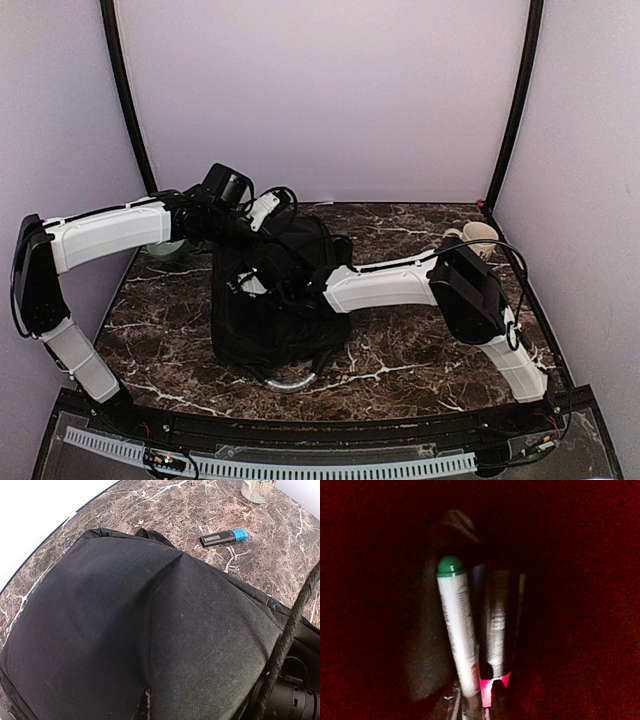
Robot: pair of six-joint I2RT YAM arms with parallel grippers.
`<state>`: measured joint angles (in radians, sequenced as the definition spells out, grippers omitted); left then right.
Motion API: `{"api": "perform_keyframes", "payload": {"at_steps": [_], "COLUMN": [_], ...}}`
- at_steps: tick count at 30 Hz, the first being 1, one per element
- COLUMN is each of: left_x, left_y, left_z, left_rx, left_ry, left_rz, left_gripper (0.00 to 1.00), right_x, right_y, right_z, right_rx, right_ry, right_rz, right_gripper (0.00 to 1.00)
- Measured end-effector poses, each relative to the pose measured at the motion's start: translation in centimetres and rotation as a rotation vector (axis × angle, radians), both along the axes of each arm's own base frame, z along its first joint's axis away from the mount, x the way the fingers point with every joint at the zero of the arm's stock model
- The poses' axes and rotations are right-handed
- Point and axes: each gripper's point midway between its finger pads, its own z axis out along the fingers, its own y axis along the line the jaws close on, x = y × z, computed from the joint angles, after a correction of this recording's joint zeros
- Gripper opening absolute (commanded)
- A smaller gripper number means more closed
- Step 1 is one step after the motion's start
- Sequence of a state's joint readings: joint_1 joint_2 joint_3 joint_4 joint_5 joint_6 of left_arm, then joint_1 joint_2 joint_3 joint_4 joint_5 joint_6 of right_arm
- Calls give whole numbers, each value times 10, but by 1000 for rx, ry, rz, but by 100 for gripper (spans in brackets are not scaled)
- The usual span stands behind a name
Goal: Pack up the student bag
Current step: Place the pen in the lower front pocket of the bag.
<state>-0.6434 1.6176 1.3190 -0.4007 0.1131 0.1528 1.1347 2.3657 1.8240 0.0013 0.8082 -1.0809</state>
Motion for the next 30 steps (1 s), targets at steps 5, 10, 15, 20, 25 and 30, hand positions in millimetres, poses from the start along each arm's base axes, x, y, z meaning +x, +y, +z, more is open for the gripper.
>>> {"api": "perform_keyframes", "payload": {"at_steps": [5, 10, 15, 20, 25, 30], "left_x": [-1, -1, -2, -7, -10, -16], "left_y": [-1, -1, -2, -6, -9, -13], "left_z": [0, 0, 2, 3, 6, 6], "left_rx": [0, -1, -6, -6, -14, -24], "left_ry": [1, 1, -1, 0, -1, 10], "left_rz": [-2, -4, -4, -17, -30, -51], "left_gripper": [0, 0, 0, 0, 0, 0], "right_x": [-3, -10, -19, -31, -41, -50], "right_y": [-2, -3, -9, -25, -35, -46], "right_z": [-3, 2, 5, 8, 16, 11], "right_rx": [5, 13, 2, 5, 41, 78], "right_ry": [6, 27, 54, 86, 151, 202], "right_rz": [-1, 1, -8, -18, -34, -58], "right_gripper": [39, 46, 49, 50, 47, 29]}}
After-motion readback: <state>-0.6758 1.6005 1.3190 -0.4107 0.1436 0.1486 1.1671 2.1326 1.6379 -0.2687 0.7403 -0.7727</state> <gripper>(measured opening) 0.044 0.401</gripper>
